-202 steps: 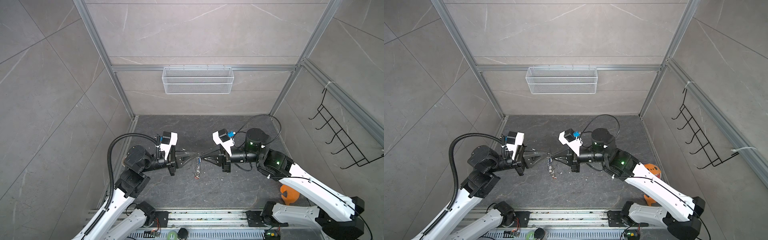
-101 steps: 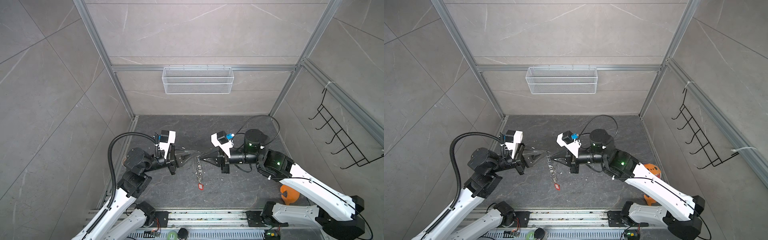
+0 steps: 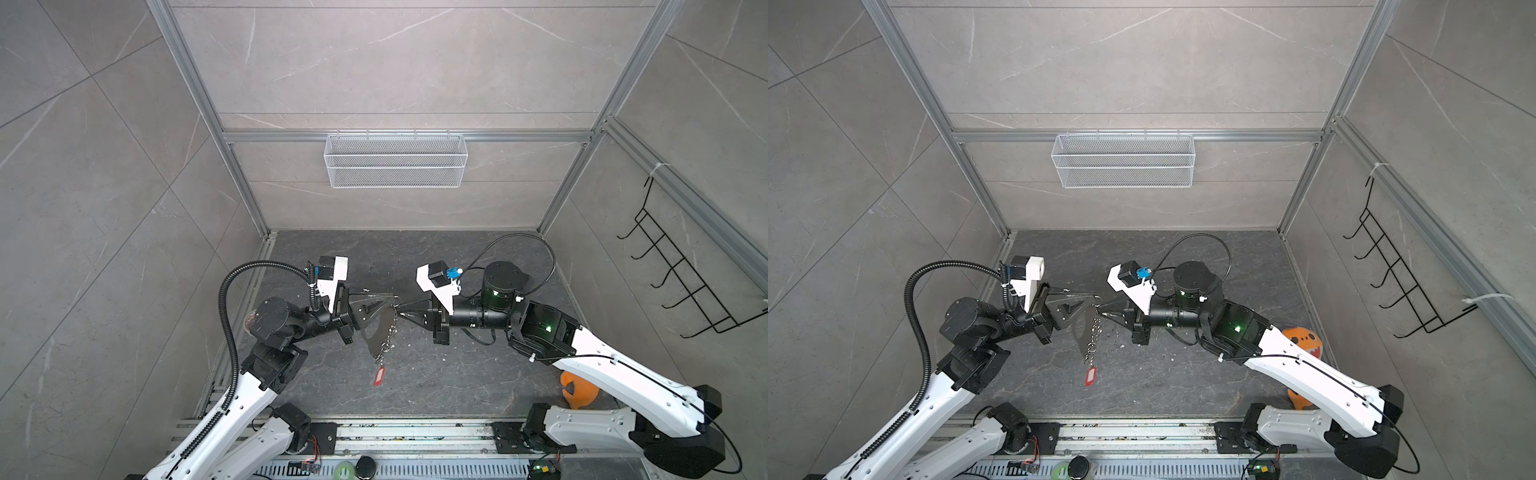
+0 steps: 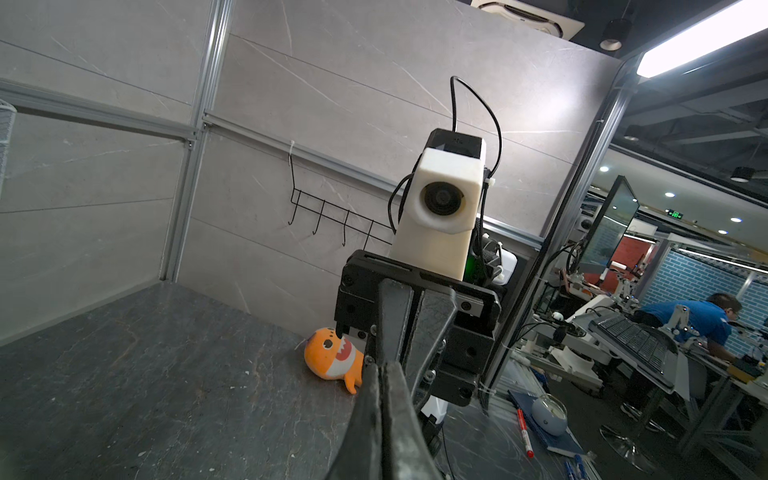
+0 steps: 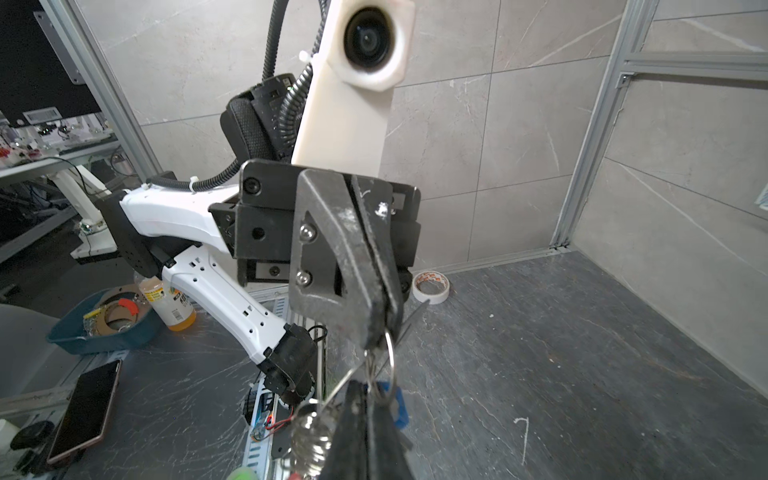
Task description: Remove the keys from the keyring
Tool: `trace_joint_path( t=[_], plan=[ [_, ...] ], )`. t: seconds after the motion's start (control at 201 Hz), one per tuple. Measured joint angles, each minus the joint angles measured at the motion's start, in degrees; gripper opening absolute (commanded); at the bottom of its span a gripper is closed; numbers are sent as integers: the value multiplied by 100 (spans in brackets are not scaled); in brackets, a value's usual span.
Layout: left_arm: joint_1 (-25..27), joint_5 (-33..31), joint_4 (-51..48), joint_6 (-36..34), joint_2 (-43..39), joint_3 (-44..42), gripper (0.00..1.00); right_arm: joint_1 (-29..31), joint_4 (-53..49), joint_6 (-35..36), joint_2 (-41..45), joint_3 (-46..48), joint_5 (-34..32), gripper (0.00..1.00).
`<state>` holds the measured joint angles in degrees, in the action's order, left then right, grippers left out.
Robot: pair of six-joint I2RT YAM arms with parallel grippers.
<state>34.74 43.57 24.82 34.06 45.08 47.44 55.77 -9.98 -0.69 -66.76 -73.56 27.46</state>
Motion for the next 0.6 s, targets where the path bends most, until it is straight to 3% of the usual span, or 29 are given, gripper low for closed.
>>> trace_joint_path(
  t=[0.264, 0.603],
  plan=[
    [2, -144, -199, -144, -199, -22, 0, 48, 118, -98, -2, 61, -79, 0],
    [26, -63, -1270, -643, -345, 118, 0, 122, -640, 76, 59, -22, -278, 0]
  ],
)
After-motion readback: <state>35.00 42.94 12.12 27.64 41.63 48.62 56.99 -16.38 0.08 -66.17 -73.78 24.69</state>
